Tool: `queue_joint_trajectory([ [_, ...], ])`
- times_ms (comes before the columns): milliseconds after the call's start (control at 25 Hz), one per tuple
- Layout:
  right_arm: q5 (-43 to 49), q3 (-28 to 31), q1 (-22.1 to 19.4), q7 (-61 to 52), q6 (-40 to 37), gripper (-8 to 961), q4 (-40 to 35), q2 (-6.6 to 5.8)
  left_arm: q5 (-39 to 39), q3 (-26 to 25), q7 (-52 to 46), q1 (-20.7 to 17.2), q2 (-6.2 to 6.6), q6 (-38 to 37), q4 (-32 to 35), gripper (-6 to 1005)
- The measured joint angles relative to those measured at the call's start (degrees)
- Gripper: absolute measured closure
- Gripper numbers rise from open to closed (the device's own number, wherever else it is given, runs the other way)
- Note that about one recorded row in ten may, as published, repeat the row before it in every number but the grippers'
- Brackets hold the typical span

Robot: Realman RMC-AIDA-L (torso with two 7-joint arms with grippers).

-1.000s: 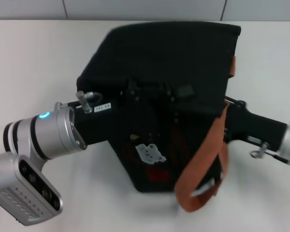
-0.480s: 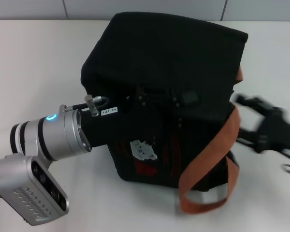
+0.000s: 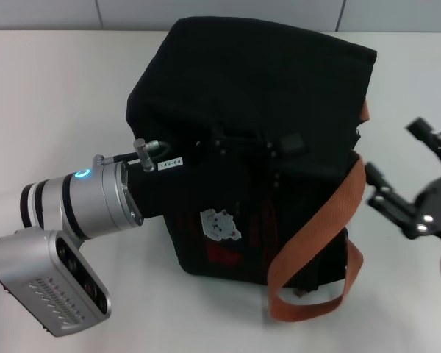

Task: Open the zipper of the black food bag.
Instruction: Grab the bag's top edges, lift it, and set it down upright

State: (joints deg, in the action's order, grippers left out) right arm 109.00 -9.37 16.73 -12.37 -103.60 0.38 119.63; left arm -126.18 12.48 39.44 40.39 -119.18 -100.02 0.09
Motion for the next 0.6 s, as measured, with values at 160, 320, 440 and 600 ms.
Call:
queue_joint_trajectory([
  [160,-0.18,0.21,1.54,6.07,4.84,136,3.46,0.06,0.02,0.0,0.01,0.09,0.0,0.07,-0.08,879],
  [320,-0.42,1.31,2.7,9.29,8.24,139,5.36,0.1,0.07,-0.08,0.02,0.19,0.0,0.12,-0.1,879],
  [440,-0.43,4.19,2.69,11.09,8.99,140,6.64,0.16,0.09,-0.09,0.03,0.21,0.0,-0.03,-0.17,878],
  [600,-0.43,5.7,2.3,12.81,8.77,142,7.6,0.17,0.11,-0.09,0.03,0.17,0.0,-0.1,-0.19,878],
])
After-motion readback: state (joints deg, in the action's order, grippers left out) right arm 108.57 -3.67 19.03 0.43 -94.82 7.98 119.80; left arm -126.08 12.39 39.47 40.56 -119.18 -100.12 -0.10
